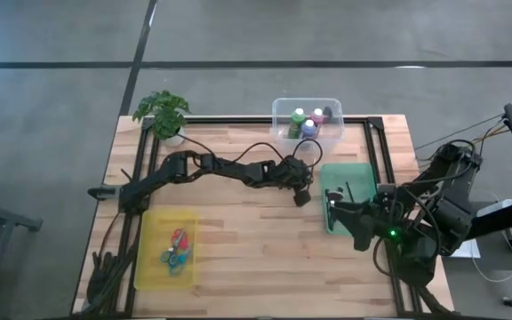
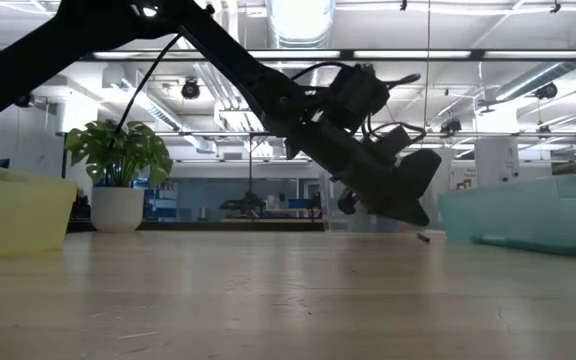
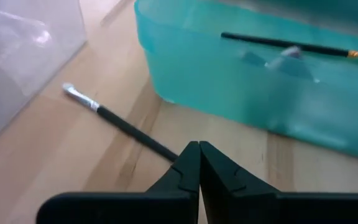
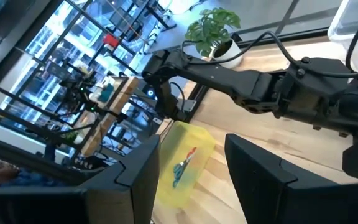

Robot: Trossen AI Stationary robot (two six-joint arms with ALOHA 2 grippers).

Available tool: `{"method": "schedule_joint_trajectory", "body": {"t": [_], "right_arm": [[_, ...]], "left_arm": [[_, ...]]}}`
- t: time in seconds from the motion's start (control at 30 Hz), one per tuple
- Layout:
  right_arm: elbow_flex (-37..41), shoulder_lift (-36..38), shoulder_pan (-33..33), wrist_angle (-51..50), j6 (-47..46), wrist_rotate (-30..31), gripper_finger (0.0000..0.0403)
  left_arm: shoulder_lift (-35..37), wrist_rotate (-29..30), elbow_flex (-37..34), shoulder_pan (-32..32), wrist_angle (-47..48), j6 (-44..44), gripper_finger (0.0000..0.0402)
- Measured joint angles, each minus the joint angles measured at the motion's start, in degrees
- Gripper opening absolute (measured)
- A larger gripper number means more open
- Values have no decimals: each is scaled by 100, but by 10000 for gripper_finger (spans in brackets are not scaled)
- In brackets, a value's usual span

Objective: Pick & Place Paint Supplies
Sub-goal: Put the black eyeshadow brush into the green bin

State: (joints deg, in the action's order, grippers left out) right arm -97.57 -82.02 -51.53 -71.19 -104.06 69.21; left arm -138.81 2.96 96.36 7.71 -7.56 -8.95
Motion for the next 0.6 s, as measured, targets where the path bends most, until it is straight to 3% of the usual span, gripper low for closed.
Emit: {"method": "schedule_joint_trajectory", "body": {"t": [0.4, 0.6], "right_arm": [[8, 1, 0, -2, 80, 0, 178], [3, 2, 0, -3, 78, -2, 178]], "left_arm": [[-110, -259, 83, -13, -136, 113, 8], [-393, -261, 514, -16, 151, 107, 8]]}}
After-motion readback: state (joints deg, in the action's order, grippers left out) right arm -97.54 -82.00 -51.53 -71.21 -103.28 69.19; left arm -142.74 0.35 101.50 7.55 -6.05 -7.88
